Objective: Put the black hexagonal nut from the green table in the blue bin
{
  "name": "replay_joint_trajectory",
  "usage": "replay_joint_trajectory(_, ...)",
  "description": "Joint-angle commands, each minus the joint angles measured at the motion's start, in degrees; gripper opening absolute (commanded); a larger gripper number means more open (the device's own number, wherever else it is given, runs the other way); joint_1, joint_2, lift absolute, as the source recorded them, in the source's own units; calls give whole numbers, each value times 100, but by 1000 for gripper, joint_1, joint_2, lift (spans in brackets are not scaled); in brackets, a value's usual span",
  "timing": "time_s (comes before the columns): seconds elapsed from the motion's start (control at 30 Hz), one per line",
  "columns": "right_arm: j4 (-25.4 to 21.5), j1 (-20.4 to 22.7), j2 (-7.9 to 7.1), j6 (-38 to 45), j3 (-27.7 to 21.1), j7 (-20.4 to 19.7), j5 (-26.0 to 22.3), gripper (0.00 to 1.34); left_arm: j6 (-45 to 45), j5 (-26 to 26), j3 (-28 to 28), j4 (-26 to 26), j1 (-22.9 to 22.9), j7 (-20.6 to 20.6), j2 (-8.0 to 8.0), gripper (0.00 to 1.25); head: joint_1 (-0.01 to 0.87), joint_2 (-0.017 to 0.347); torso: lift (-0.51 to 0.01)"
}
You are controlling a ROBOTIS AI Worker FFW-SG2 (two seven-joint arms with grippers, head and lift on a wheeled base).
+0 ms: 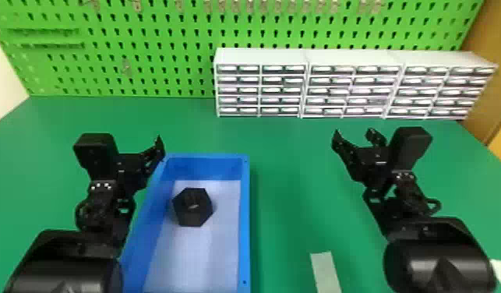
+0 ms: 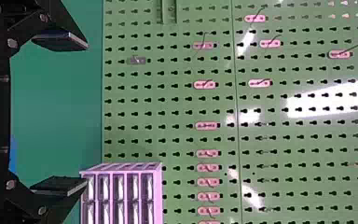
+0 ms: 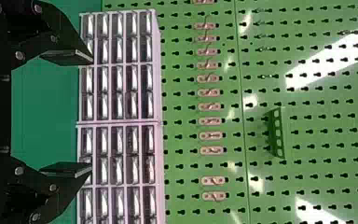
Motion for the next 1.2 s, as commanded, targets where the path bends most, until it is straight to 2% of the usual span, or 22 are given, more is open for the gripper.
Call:
replay_joint_trajectory(0.0, -4, -20, -22, 50, 23, 0, 32, 879, 16, -3, -14, -4, 1, 0, 0, 1003, 686, 51, -96)
replay_joint_trajectory(1.17, -13, -63, -48, 85, 49, 0, 111, 879, 104, 50, -14, 5, -8, 0, 0, 1003, 686, 51, -96)
